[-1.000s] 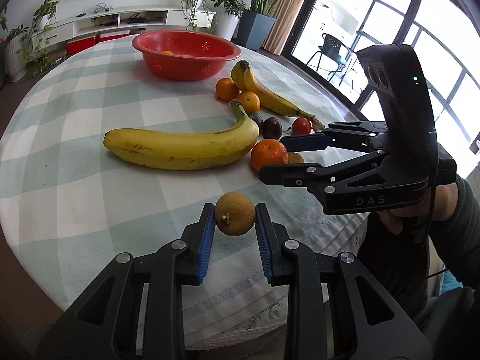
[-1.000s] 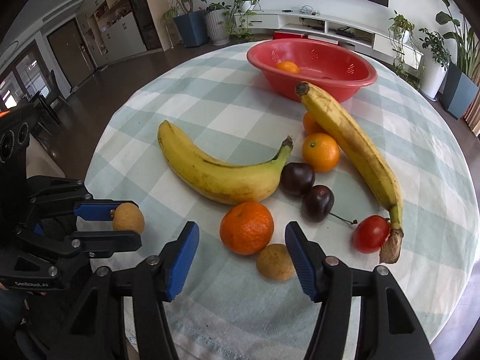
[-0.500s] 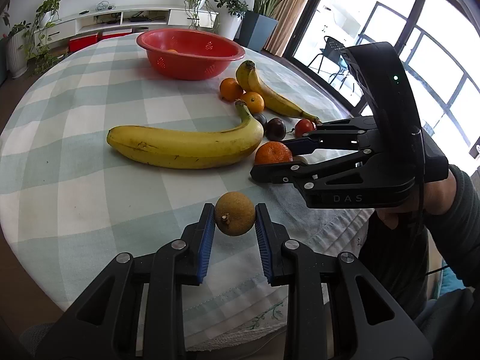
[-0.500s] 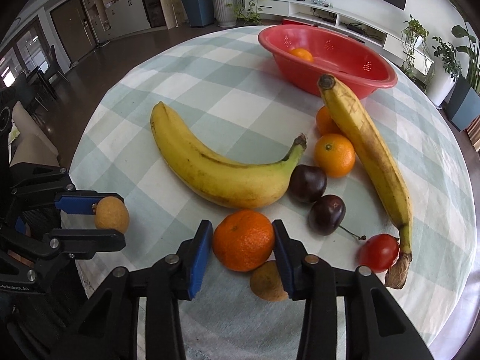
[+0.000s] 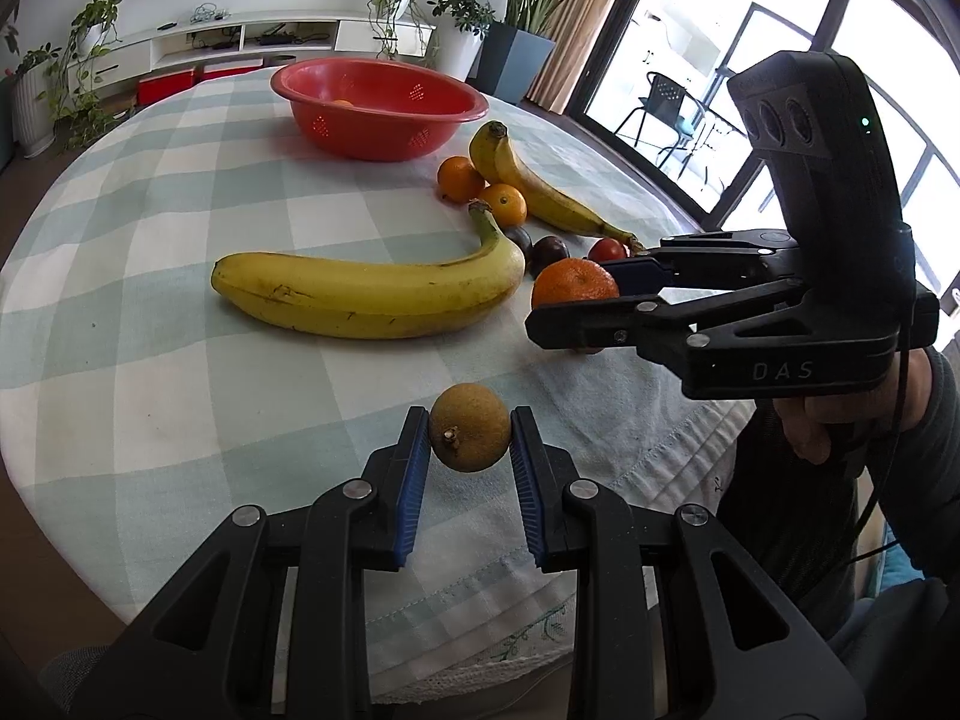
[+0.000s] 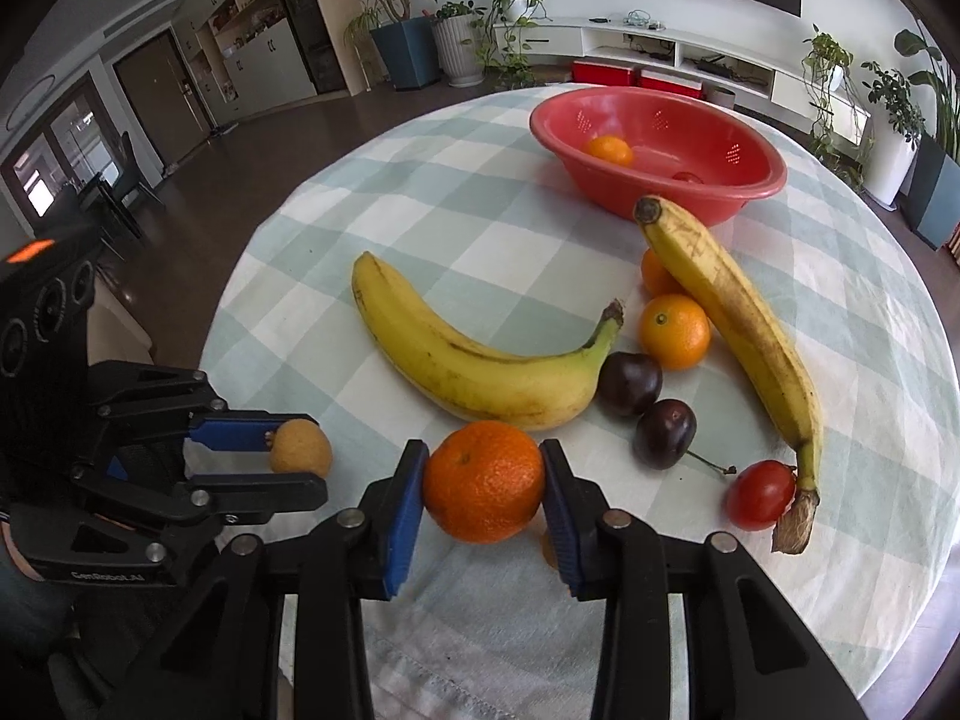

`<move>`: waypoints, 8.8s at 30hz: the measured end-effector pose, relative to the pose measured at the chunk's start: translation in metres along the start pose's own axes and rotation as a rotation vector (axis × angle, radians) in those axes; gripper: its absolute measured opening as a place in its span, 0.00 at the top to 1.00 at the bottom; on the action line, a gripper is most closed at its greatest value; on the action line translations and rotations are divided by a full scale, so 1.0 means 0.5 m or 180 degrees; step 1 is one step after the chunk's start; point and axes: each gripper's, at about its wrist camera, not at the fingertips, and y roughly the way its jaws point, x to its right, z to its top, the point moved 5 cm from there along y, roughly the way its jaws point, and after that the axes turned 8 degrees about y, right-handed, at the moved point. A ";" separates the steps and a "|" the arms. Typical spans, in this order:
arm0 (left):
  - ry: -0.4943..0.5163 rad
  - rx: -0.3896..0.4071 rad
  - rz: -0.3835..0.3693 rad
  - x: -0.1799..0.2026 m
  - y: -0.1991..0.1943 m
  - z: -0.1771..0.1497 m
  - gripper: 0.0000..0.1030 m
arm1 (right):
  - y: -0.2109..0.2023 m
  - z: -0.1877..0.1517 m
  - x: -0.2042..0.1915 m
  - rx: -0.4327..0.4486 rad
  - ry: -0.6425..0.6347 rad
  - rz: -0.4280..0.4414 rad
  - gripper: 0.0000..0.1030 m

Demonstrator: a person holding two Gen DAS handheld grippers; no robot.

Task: Organize fruits
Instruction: 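Carry the kiwi and tangerine over the red bowl and release both, then withdraw both tools from the bowl back over the table, then lower the left tool open around the middle of the long yellow banana, then close the left tool on the banana while the right tool grasps a dark plum, then carry the banana and the dark plum over the red bowl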

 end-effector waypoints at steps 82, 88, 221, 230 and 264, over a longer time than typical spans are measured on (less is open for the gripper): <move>0.0882 -0.0483 0.0733 -0.219 0.380 0.484 0.72 | 0.208 0.430 0.236 -0.0012 0.0675 -0.0142 0.57; 0.0884 -0.0253 0.0803 -0.203 0.312 0.485 0.38 | 0.115 0.432 0.233 0.0324 0.0796 -0.0024 0.40; 0.0196 0.0205 -0.0202 -0.049 -0.012 0.117 0.70 | 0.063 0.024 0.118 -0.0331 -0.0088 -0.0694 0.55; 0.0212 0.0250 -0.0193 -0.036 -0.030 0.122 0.70 | 0.071 0.028 0.120 -0.0336 -0.0081 -0.0682 0.59; 0.0010 0.0679 -0.0237 -0.042 -0.106 0.144 0.71 | -0.002 0.038 0.111 0.0020 0.0215 -0.0348 0.70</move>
